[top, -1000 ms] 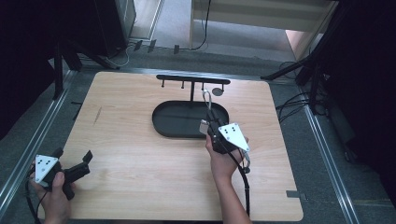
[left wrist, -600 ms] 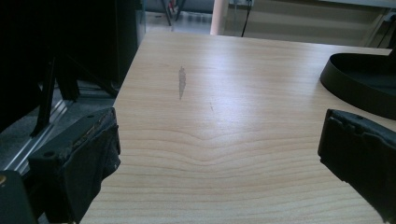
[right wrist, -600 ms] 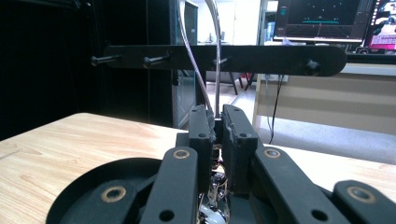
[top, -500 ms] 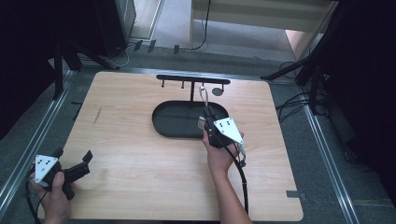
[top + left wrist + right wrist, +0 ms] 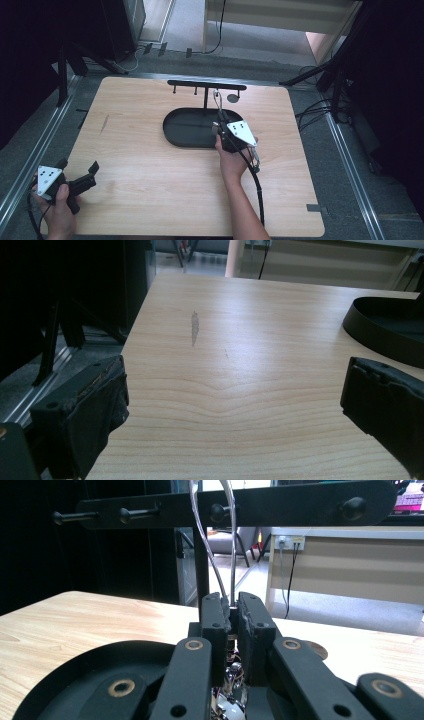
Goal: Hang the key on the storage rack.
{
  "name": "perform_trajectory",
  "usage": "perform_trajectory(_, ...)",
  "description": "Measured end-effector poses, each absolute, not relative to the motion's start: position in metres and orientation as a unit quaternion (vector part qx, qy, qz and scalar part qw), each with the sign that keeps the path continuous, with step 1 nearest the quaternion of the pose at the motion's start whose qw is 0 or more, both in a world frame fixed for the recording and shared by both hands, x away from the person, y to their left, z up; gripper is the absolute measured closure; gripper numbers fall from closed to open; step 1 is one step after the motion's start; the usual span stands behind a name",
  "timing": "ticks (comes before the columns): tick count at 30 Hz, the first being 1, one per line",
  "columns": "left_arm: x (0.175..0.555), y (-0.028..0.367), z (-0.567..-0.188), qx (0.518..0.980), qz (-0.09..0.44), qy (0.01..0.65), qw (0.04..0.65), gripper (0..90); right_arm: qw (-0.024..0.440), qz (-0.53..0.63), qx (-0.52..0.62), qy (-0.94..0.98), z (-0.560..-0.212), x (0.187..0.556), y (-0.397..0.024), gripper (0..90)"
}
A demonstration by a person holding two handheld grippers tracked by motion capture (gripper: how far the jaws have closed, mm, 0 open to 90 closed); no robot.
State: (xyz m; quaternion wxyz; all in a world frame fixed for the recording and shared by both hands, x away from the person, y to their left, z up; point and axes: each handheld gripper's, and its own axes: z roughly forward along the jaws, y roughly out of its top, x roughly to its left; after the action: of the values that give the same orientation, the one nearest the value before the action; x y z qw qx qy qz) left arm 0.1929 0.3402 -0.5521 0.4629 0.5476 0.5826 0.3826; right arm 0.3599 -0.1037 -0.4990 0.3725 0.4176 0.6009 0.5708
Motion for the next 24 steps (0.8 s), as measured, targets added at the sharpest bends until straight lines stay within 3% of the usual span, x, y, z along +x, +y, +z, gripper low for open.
perform_trajectory(24, 0.193, 0.34, -0.552, 0.547, 0.383, 0.582, 0.464, 0.0, 0.376, 0.555, 0.425, 0.608, -0.516, 0.374, -0.101, 81.6)
